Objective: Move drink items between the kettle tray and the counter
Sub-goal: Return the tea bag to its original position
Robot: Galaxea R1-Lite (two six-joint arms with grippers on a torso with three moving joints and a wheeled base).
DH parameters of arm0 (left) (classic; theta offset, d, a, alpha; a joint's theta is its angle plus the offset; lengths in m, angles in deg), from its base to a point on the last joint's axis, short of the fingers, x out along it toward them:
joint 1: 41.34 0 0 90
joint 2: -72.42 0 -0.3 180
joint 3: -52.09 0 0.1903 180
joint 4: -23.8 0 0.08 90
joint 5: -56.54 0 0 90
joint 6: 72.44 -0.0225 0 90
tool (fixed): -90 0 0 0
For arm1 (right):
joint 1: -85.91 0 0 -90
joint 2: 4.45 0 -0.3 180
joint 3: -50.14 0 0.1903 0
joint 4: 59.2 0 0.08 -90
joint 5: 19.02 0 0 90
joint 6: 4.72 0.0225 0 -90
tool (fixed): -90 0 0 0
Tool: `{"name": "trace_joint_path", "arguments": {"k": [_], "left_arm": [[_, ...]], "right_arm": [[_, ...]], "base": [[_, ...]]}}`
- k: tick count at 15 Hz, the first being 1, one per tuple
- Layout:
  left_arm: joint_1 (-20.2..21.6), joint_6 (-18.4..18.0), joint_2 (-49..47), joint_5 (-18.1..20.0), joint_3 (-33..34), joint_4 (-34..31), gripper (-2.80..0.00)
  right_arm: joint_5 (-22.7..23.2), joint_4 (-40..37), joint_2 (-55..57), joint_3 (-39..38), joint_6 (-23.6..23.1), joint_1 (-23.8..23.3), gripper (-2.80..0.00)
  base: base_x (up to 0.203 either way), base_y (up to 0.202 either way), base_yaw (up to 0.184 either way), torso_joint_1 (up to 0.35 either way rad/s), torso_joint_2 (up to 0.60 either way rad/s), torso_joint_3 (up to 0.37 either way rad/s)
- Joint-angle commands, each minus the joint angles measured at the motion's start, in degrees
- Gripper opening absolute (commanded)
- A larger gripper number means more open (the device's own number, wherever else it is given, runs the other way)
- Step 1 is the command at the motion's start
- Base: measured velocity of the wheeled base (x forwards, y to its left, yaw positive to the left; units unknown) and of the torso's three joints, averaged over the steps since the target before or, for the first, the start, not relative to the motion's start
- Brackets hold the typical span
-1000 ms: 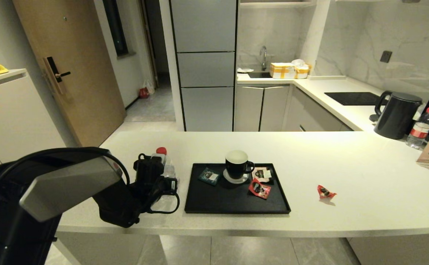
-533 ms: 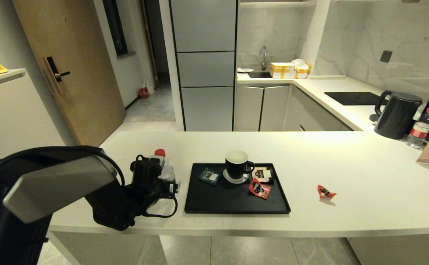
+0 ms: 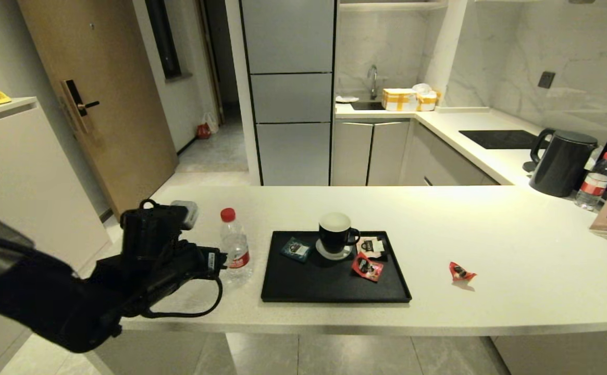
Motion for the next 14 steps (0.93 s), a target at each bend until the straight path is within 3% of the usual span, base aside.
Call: {"name": "trace_joint_path", "arguments": {"k": [1, 2, 3, 6, 8, 12, 14], "left_arm": [[-0.34, 0.06, 11.5, -0.2, 3.16, -2.81, 0.0], [-0.59, 0.2, 16.83, -0.3, 4.45, -5.57, 0.0], [-0.81, 0.44, 22.23, -0.39, 5.64, -9.18, -2.8], [-1.13, 1.55, 28.3, -1.24, 7.94, -18.44, -2.8], [-0.38, 3.54, 35.57, -4.06, 6.95, -27.94, -2.8], [4.93, 7.01, 63.65, -12.02, 4.58, -51.03, -2.8], [7.89, 7.64, 72.32, -14.27, 4.2, -61.41, -2.8]], "right_arm": [[0.01, 0.04, 0.07, 0.0, -0.03, 0.0, -2.8], [0.01, 0.04, 0.07, 0.0, -0.03, 0.0, -2.8], [0.01, 0.04, 0.07, 0.0, -0.03, 0.0, -2.8], [0.01, -0.04, 0.07, 0.0, -0.03, 0.0, -2.8], [0.01, 0.04, 0.07, 0.0, -0.03, 0.0, -2.8], [0.01, 0.04, 0.07, 0.0, -0.03, 0.0, -2.8], [0.01, 0.04, 0.07, 0.0, -0.03, 0.0, -2.8]], "base": [[0.0, 0.0, 0.0, 0.0, 0.0, 0.0], [0.0, 0.0, 0.0, 0.0, 0.0, 0.0], [0.0, 0.0, 0.0, 0.0, 0.0, 0.0], [0.0, 0.0, 0.0, 0.0, 0.0, 0.0], [0.0, 0.0, 0.0, 0.0, 0.0, 0.0], [0.0, 0.0, 0.0, 0.0, 0.0, 0.0], [0.0, 0.0, 0.0, 0.0, 0.0, 0.0]]}}
